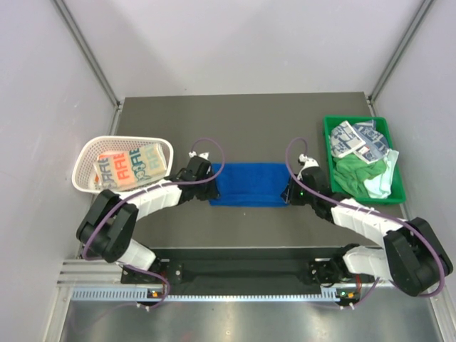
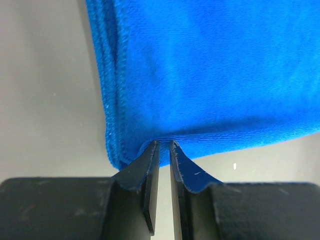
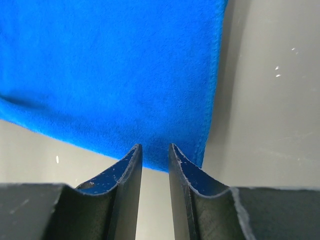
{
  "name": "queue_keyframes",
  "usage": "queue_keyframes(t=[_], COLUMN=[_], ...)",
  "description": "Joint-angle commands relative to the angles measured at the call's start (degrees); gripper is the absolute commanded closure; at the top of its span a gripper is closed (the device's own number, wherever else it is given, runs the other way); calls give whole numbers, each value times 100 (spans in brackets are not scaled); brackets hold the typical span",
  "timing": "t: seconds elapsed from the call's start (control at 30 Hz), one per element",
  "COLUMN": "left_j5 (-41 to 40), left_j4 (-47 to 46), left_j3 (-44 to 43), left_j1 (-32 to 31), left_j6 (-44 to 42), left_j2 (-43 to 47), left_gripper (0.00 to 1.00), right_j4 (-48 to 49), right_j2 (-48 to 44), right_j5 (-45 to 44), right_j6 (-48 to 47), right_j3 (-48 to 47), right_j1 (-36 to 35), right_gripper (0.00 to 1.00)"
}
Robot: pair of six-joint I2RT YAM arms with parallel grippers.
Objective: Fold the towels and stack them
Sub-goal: Fold the towel
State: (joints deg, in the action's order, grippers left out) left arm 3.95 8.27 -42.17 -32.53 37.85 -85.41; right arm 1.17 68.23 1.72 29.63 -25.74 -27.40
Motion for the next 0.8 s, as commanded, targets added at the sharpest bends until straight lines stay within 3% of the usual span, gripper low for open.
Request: queue_keyframes(t=[0.0,0.37,0.63,0.77], left_j5=[-218,-887,-528,-193], left_j4=[244,930,957,782], left_j3=[60,-98,-467,-836], left_j1=[-16,-16,-25,-25], left_j6=[56,118,180,162], left_j2=[235,657,859,483], left_gripper=[81,85,84,83], right_j4=[24,-82,-99,-247], right_j2=[-213,23,50,33], right_j5=[-84,-145,-145,-145], right_j6=[43,-18,61,87], right_j3=[-10,16,113,78], right_j1=[-143,-319,-372,-407], right_gripper=[72,73,74,75])
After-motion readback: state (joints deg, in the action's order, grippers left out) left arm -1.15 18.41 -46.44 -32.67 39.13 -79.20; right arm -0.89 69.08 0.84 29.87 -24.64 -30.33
